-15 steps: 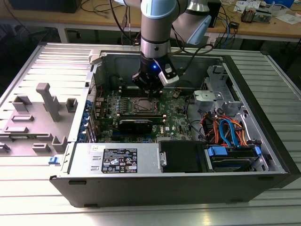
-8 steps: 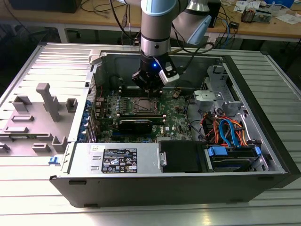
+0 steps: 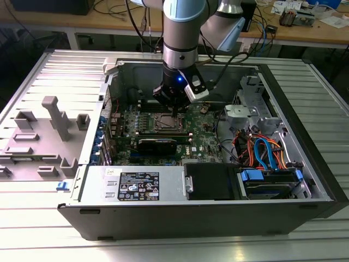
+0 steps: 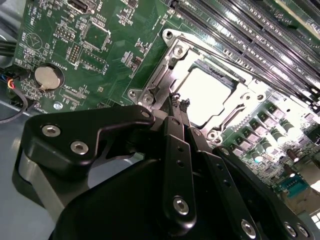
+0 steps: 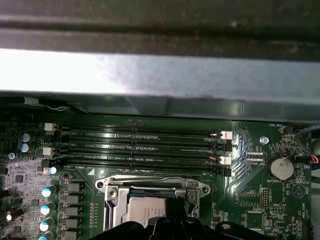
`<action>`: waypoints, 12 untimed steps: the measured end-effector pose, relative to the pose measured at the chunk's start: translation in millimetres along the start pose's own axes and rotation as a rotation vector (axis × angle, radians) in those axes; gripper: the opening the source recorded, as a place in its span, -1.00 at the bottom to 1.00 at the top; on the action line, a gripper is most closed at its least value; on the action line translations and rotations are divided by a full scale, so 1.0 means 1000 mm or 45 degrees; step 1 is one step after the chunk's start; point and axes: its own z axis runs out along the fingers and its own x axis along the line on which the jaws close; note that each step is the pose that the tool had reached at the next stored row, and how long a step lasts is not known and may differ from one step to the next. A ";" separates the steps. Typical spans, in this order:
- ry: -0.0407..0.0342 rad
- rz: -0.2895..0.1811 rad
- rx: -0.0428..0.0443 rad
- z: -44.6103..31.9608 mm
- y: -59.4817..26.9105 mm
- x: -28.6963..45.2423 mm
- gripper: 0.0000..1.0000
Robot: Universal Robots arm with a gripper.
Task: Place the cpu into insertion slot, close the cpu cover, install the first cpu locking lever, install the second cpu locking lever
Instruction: 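Install the second cpu locking lever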
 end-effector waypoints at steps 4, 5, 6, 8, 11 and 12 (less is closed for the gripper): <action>0.0000 0.000 0.000 -0.0001 -0.0035 0.0001 -0.79; 0.0000 0.000 0.000 0.0000 -0.0035 0.0001 -0.79; 0.0000 0.000 0.000 -0.0001 -0.0036 0.0001 -0.79; 0.0000 0.000 0.000 -0.0001 -0.0036 0.0001 -0.79; 0.0000 0.000 0.000 -0.0001 -0.0038 0.0002 -0.79; 0.0000 0.000 0.000 0.0000 -0.0038 0.0001 -0.79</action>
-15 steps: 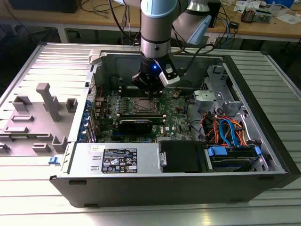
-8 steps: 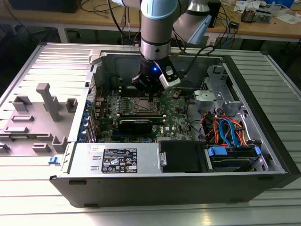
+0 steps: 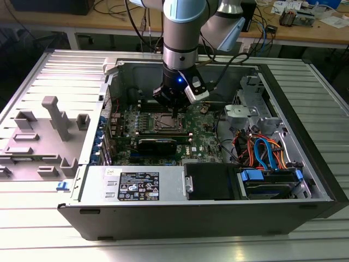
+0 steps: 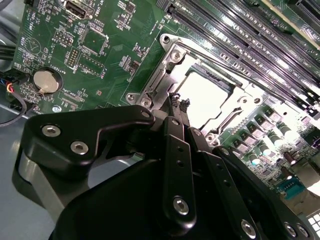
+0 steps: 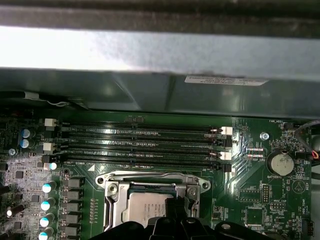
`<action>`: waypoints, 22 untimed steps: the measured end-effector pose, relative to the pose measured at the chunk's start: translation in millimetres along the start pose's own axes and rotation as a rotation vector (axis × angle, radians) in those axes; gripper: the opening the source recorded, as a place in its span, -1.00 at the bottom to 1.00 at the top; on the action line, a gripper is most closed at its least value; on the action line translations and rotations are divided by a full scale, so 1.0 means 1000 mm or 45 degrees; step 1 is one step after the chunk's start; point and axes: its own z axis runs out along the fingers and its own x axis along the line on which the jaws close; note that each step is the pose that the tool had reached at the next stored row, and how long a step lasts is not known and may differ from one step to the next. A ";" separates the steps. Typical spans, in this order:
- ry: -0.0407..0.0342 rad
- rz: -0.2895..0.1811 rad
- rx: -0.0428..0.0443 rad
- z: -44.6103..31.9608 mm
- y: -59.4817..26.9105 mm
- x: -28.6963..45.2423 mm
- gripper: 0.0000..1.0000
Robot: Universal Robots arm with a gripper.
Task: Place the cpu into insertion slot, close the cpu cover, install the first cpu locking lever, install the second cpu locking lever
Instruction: 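Install the second cpu locking lever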
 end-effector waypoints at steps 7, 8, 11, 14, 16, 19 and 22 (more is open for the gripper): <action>0.0001 0.000 0.000 -0.0084 0.0000 0.0000 -0.79; 0.0001 0.000 0.000 -0.0109 0.0001 -0.0001 -0.79; 0.0000 0.000 0.001 -0.0134 -0.0009 -0.0001 -0.79; 0.0000 0.000 0.001 -0.0135 -0.0050 0.0002 -0.79; 0.0000 0.000 0.001 -0.0135 -0.0076 0.0003 -0.79; 0.0001 0.000 0.001 -0.0135 -0.0078 0.0003 -0.79; 0.0001 0.000 0.001 -0.0135 -0.0078 0.0003 -0.79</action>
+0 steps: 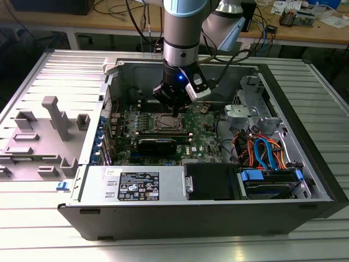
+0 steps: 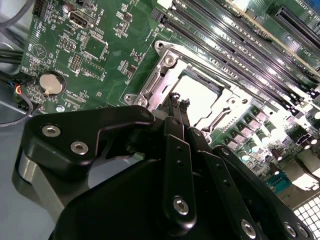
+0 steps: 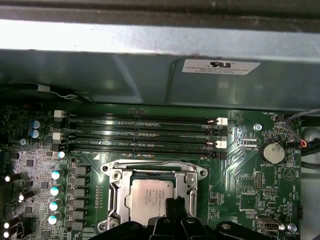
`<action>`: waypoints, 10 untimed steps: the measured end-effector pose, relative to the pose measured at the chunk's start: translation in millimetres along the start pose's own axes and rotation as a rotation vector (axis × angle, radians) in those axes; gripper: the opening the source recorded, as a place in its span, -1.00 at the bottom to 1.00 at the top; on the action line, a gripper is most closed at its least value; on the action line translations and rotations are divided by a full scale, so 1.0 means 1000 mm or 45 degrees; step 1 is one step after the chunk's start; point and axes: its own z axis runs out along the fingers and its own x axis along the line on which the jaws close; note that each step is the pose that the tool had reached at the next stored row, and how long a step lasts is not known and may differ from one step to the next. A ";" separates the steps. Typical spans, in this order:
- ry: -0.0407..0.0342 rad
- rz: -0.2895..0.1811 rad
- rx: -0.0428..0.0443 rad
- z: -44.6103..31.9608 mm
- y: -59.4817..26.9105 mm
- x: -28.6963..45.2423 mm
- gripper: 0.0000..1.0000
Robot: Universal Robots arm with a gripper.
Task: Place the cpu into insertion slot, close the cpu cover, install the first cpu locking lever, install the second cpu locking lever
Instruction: 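Install the second cpu locking lever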
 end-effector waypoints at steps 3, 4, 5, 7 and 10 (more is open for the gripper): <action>0.0000 0.000 0.000 0.0000 0.0000 0.0000 -0.79; -0.0001 0.000 0.000 0.0000 0.0000 0.0000 -0.79; 0.0000 0.000 0.000 0.0000 -0.0001 0.0000 -0.79; 0.0000 0.000 0.000 -0.0015 -0.0002 0.0000 -0.79; -0.0001 0.000 0.000 -0.0058 0.0000 0.0000 -0.79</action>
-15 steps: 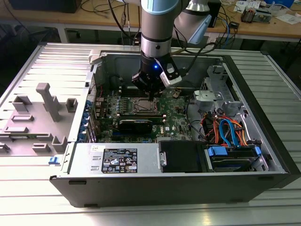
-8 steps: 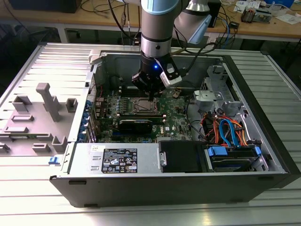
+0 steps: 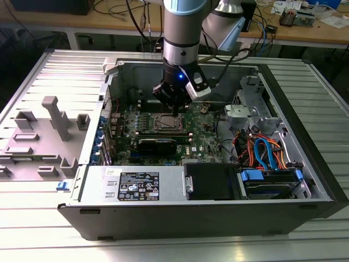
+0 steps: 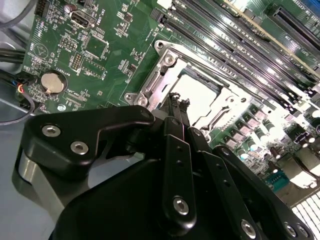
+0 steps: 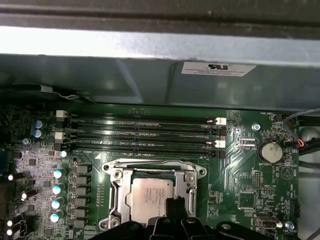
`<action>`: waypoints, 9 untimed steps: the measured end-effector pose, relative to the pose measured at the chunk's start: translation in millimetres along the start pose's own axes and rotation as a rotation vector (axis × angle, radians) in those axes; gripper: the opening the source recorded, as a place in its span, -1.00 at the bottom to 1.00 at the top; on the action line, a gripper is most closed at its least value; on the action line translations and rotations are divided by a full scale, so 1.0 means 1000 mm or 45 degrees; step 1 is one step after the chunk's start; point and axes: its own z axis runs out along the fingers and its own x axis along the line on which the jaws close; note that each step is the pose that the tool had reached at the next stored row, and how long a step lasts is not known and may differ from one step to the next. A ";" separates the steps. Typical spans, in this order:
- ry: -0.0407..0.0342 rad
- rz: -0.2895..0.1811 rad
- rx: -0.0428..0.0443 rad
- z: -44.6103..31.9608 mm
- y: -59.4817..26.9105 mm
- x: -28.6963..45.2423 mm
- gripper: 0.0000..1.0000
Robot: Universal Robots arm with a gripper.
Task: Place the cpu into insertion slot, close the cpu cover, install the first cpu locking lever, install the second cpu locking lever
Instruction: 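Install the second cpu locking lever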
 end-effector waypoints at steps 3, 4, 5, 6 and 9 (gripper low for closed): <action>-0.0001 0.000 0.000 -0.0026 0.0000 0.0000 -0.79; -0.0002 0.000 0.000 -0.0026 0.0000 0.0000 -0.79; -0.0001 0.000 0.000 -0.0026 0.0000 0.0000 -0.79; 0.0000 0.000 0.000 -0.0027 -0.0003 0.0000 -0.79; 0.0000 0.000 0.000 -0.0027 -0.0018 0.0001 -0.79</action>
